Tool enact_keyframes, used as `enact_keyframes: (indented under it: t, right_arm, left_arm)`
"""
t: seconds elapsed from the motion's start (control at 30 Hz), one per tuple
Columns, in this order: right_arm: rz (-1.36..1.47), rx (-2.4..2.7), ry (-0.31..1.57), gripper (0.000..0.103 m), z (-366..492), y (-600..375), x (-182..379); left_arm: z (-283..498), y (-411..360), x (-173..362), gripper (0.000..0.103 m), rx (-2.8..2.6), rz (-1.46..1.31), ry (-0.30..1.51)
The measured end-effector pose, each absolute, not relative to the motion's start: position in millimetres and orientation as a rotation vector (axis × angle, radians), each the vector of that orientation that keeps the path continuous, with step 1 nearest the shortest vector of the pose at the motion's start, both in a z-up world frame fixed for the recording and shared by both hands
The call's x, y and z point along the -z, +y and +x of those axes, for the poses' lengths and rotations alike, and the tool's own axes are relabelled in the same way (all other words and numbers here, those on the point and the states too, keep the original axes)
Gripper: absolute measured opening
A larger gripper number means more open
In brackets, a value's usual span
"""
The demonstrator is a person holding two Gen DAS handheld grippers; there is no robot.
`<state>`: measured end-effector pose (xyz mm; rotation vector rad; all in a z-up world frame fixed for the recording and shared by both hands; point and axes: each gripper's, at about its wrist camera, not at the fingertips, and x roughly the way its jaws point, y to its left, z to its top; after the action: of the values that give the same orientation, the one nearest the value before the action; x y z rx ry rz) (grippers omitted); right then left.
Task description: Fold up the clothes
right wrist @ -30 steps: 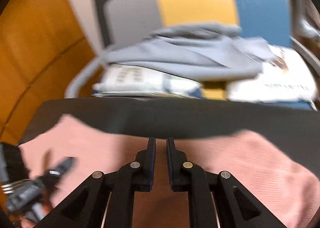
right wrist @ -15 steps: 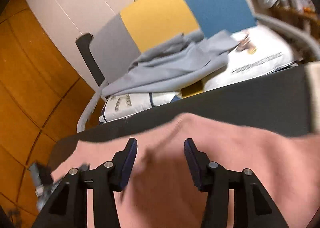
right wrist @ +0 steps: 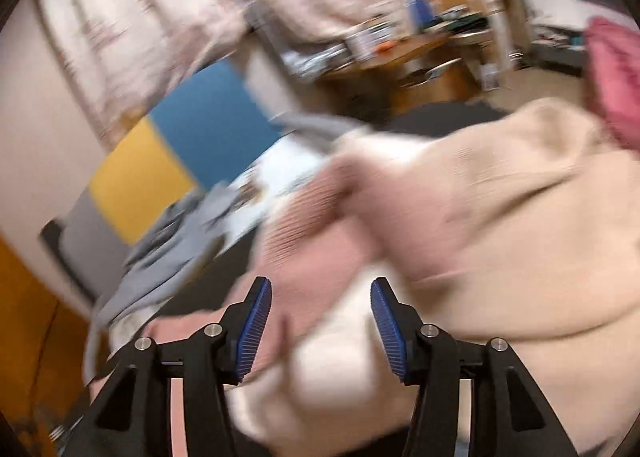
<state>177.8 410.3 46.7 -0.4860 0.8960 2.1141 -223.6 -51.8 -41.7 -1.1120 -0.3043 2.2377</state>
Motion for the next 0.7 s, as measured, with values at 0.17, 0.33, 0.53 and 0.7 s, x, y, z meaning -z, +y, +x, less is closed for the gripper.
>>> enact_keyframes:
  t: [0.17,0.33,0.53,0.7]
  right_arm:
    - [-0.549,-2.09,0.679,0.071,193.8,415.0,-51.7]
    - [-0.755,-2.083,0.43,0.041,154.9,440.2,-36.9]
    - [-0.797,-2.104,0.517,0.01,154.9,462.3,-55.3]
    - [-0.777,-2.279,0.614,0.01,154.0,445.7,-122.5]
  left_arm:
    - [-178.7,-61.5,41.9,0.025,-2.222,-1.112,-0.224]
    - [-158.9,-75.7,52.9,0.025,-2.218,-1.132,-0.249]
    - [-166.3,-93.7,63.3,0.025,-2.139,-1.135,-0.424]
    - [-167.0,-96.8,65.2,0.025,-2.127,-1.126,-0.456]
